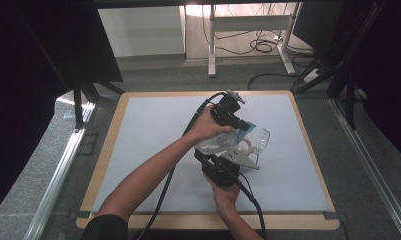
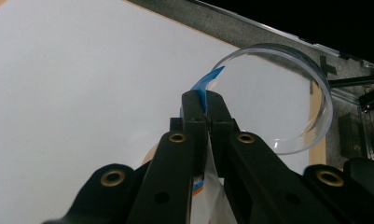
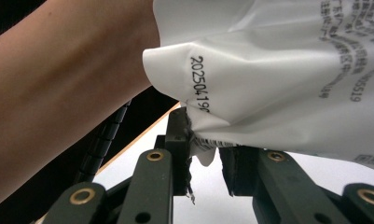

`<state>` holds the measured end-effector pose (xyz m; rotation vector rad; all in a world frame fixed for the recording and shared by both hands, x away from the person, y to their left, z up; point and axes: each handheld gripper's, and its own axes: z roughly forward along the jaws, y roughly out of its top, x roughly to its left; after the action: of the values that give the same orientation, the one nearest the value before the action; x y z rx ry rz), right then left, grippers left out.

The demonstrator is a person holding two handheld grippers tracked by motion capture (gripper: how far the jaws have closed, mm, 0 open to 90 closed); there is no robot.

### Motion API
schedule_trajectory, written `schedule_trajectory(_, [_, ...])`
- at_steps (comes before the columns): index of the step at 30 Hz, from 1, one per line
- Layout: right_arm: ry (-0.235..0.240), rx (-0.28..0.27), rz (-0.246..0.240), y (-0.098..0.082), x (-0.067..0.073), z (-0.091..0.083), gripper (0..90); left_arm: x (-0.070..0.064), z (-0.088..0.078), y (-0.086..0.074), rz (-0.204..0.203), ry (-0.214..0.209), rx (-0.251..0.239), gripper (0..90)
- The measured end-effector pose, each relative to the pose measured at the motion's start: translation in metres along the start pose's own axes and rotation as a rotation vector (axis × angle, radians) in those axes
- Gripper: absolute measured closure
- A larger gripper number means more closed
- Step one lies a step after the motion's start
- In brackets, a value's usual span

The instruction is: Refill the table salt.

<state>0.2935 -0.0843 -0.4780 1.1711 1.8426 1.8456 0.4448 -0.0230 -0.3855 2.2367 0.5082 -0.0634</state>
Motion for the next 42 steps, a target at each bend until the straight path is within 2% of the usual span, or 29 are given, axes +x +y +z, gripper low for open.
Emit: schedule_trajectory(42, [0.003, -0.011, -0.008, 0.0022, -0.0007, -0.0004, 74.6, -0.0011, 0.0000, 0.0027, 0.007, -0.007, 0.001, 90.0])
